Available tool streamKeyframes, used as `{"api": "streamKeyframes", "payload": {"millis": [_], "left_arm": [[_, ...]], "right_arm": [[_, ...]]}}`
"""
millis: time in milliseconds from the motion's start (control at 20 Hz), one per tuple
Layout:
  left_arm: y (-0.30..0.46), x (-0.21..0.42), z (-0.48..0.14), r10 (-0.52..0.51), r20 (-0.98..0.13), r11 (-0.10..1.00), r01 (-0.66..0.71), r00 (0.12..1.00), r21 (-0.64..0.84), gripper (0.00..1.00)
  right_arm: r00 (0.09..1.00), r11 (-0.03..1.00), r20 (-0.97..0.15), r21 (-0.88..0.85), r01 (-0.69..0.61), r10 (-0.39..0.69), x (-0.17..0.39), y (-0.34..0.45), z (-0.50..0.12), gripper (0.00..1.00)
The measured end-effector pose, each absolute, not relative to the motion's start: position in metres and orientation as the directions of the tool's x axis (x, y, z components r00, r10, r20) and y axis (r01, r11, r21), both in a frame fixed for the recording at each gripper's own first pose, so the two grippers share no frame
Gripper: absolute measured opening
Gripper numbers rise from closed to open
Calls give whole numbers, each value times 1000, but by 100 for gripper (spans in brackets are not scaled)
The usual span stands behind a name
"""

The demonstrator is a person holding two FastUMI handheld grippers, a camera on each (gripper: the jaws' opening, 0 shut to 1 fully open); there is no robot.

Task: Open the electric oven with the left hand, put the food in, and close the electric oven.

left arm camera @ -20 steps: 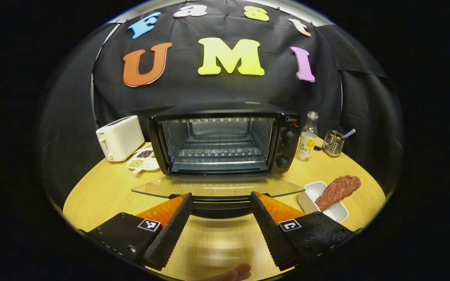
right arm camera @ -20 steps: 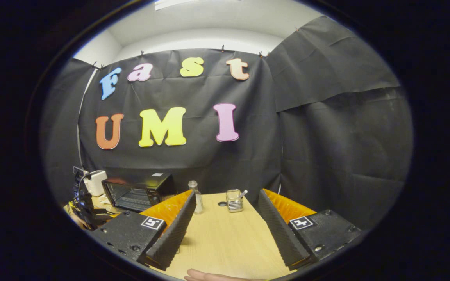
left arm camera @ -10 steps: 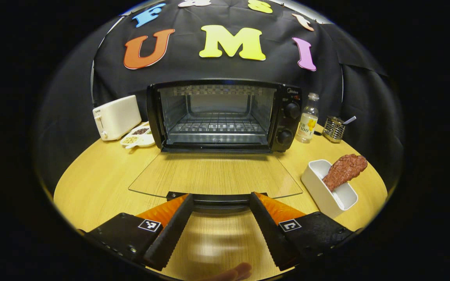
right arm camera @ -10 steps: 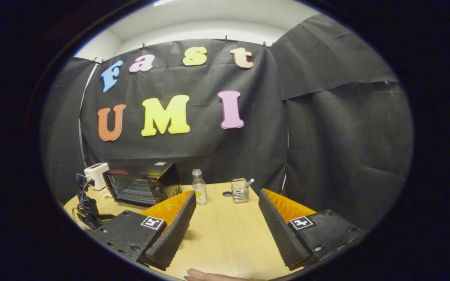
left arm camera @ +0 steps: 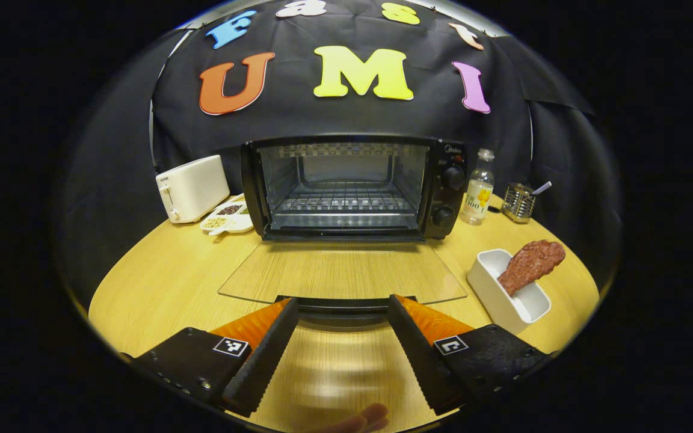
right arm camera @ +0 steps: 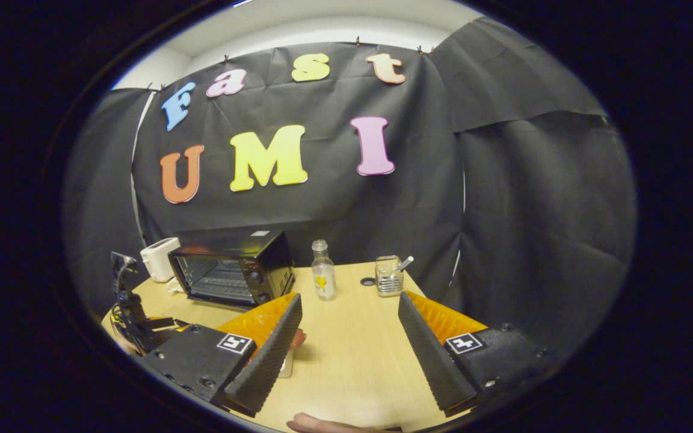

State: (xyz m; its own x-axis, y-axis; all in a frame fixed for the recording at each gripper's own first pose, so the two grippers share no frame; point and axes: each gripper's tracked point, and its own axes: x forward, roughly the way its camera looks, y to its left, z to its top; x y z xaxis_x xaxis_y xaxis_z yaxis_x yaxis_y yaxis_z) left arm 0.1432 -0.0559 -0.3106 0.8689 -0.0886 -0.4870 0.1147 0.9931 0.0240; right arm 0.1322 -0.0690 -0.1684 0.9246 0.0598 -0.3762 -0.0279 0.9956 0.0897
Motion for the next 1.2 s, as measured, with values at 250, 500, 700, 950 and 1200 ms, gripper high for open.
{"api": "streamKeyframes", "payload": {"millis": [250,500,700,950,1200], "left_arm": [[-52,126,-224,-101,-313,994,107,944,0,95],[-44,102,-155,-92,-166,995,96,982,14,95],[-39,77,-115,-102,-81,994,105,992,41,95],[-24,48,-93,-84,-45,994,87,995,65,95],[-10,24,-91,-68,-56,996,70,996,51,95]], "right_arm": [[848,989,-510,110,-100,142,163,-52,-212,100],[710,950,-632,223,-219,312,182,-13,-256,98],[550,894,-708,397,-209,443,193,13,-294,90],[423,826,-724,551,-122,545,195,28,-324,70],[344,756,-704,655,-25,621,188,42,-341,28]]}}
